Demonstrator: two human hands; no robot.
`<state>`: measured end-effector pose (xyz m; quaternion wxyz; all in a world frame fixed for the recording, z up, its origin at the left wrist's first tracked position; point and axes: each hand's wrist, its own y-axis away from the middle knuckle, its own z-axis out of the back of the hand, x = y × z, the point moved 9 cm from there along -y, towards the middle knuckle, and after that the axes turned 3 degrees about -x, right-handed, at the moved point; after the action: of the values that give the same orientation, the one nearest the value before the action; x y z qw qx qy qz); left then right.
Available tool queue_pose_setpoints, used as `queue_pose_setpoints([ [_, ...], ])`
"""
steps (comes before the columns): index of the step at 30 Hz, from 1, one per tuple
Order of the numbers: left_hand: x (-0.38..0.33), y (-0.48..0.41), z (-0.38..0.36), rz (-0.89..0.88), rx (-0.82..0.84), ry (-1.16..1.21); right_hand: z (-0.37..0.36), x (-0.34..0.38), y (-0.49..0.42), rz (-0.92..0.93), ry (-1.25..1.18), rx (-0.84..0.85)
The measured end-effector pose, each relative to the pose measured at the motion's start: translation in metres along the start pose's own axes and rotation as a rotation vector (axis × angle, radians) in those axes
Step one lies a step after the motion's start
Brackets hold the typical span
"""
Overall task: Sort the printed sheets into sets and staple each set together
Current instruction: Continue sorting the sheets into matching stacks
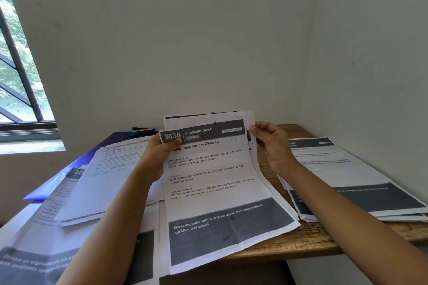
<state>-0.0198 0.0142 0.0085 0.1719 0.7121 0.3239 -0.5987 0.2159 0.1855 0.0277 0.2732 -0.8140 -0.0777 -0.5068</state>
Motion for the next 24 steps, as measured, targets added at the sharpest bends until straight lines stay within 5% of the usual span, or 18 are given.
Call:
queue_pose_setpoints([
  [11,-0.002,0.0,0.0,-0.031,-0.02,0.022,-0.01,-0.002,-0.003,0.032,0.081,0.135],
  [20,-0.003,0.001,0.003,-0.036,-0.045,0.023,-0.031,-0.001,0.012,0.119,0.382,0.35],
  [24,-0.004,0.002,0.003,-0.049,-0.034,0.033,-0.022,-0.005,0.004,0.122,0.416,0.214],
])
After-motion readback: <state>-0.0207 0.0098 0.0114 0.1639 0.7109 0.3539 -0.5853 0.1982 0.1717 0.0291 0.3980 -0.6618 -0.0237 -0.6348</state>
